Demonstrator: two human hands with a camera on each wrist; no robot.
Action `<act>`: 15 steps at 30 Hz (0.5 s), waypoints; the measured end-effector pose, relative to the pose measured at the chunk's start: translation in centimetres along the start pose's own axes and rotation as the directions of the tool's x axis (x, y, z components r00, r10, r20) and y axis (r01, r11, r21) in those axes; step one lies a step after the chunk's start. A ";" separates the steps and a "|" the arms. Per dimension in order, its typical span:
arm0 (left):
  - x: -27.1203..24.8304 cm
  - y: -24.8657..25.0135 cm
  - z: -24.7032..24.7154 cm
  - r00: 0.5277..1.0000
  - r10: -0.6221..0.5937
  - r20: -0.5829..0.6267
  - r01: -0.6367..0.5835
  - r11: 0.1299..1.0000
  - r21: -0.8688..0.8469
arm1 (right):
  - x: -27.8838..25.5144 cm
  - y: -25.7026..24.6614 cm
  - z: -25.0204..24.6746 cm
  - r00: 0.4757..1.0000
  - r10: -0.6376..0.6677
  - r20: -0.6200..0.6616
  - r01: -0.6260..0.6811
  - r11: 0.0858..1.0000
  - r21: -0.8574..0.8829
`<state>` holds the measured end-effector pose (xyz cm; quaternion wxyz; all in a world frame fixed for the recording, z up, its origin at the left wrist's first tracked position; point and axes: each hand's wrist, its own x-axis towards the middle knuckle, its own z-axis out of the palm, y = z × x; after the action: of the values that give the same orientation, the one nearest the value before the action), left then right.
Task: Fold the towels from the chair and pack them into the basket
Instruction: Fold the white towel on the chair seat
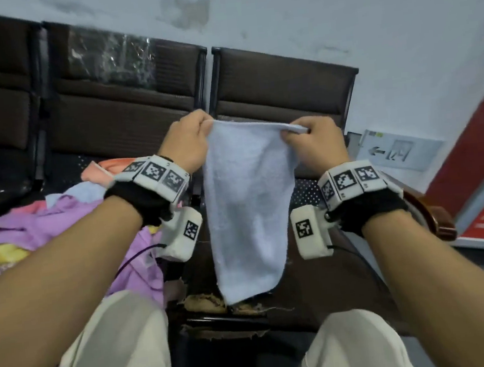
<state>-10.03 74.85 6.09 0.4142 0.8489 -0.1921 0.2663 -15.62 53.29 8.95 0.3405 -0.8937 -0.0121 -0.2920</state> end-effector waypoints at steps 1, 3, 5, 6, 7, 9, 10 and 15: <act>0.2 0.2 0.1 1.000 -0.016 0.014 0.016 1.000 0.010 | 0.1 0.0 0.1 1.000 0.002 -0.023 -0.001 1.000 0.013; 0.5 0.2 0.8 0.999 -0.028 0.045 0.027 0.999 0.026 | 0.5 0.4 0.3 0.997 0.010 -0.076 -0.007 0.999 0.038; 1.4 -0.2 1.3 0.998 -0.037 0.051 0.036 0.999 0.011 | 1.2 1.0 0.8 0.993 0.030 -0.117 -0.023 0.998 0.062; 2.0 -0.5 1.6 0.998 -0.045 0.044 0.045 0.999 -0.002 | 1.6 1.4 1.1 0.993 0.033 -0.115 -0.027 0.998 0.059; 2.6 -0.9 2.0 0.997 -0.058 0.042 0.058 0.998 -0.013 | 2.0 1.9 1.6 0.995 0.036 -0.092 -0.032 0.999 0.041; 3.7 -1.8 3.2 0.994 -0.089 0.066 0.090 0.996 -0.015 | 2.9 3.1 2.6 0.998 0.063 -0.022 -0.064 0.998 -0.021; 4.3 -2.2 3.9 0.990 -0.108 0.088 0.108 0.994 -0.004 | 3.3 3.6 3.2 0.996 0.089 0.005 -0.088 0.995 -0.046; 7.6 -2.3 6.5 0.982 -0.133 0.130 0.125 0.990 0.070 | 5.5 5.0 5.0 0.990 0.118 -0.079 -0.125 0.988 -0.092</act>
<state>-0.92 70.19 6.04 0.3904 0.8880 -0.1558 0.1868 -7.43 51.51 5.84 0.3142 -0.8968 0.0690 -0.3036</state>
